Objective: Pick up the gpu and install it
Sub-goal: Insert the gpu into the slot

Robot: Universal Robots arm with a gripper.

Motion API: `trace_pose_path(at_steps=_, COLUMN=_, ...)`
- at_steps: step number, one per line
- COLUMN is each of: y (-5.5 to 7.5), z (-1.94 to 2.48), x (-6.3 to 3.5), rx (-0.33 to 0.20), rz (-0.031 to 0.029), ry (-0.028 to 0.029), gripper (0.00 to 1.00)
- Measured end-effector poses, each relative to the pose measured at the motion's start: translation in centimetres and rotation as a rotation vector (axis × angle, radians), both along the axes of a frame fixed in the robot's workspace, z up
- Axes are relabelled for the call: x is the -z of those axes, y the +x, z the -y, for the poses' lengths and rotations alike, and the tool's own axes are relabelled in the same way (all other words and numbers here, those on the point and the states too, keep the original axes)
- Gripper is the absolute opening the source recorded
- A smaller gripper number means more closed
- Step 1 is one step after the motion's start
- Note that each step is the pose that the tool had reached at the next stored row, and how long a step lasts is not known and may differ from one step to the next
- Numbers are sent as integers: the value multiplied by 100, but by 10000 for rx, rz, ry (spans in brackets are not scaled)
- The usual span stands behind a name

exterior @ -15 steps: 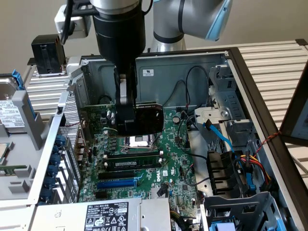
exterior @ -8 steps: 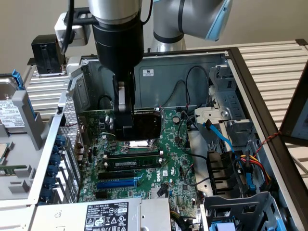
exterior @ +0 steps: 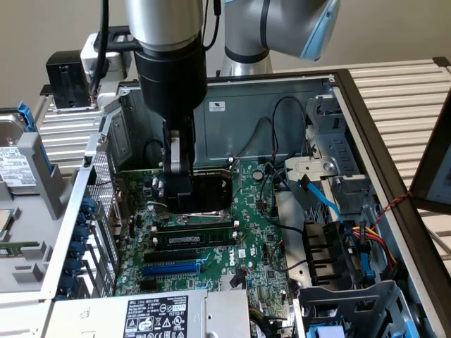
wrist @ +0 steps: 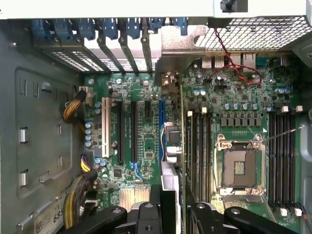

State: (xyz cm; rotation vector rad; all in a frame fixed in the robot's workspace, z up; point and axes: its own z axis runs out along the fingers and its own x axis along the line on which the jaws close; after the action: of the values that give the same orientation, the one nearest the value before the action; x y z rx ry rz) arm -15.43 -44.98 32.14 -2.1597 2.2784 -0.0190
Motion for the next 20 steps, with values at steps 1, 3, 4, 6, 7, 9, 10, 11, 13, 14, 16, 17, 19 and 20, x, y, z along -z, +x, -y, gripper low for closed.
trace_pose_path(at_steps=1, y=-13, z=0, x=18, rx=1, rz=1, ry=3, gripper=28)
trace_pose_path(at_steps=3, y=-41, z=1, x=53, rx=12, rz=0, ry=9, gripper=28)
trace_pose_path(at_steps=4, y=-55, z=2, x=73, rx=19, rz=1, ry=14, gripper=28)
trace_pose_path(at_steps=6, y=-77, z=8, x=109, rx=35, rz=-1, ry=21, gripper=28)
trace_pose_path(at_steps=7, y=-84, z=10, x=127, rx=45, rz=0, ry=27, gripper=28)
trace_pose_path(at_steps=9, y=-96, z=18, x=149, rx=56, rz=-2, ry=85, gripper=28)
trace_pose_path(at_steps=10, y=-102, z=22, x=158, rx=61, rz=-1, ry=140, gripper=28)
trace_pose_path(at_steps=11, y=-107, z=26, x=166, rx=66, rz=-1, ry=194, gripper=28)
trace_pose_path(at_steps=13, y=-113, z=37, x=181, rx=77, rz=-1, ry=297, gripper=28)
trace_pose_path(at_steps=14, y=-113, z=43, x=184, rx=78, rz=-3, ry=328, gripper=28)
trace_pose_path(at_steps=16, y=-113, z=43, x=185, rx=78, rz=-2, ry=329, gripper=28)
trace_pose_path(at_steps=17, y=-113, z=43, x=185, rx=79, rz=-3, ry=329, gripper=28)
trace_pose_path(at_steps=19, y=-113, z=44, x=194, rx=78, rz=-1, ry=332, gripper=28)
trace_pose_path(at_steps=20, y=-114, z=44, x=201, rx=78, rz=-3, ry=329, gripper=28)
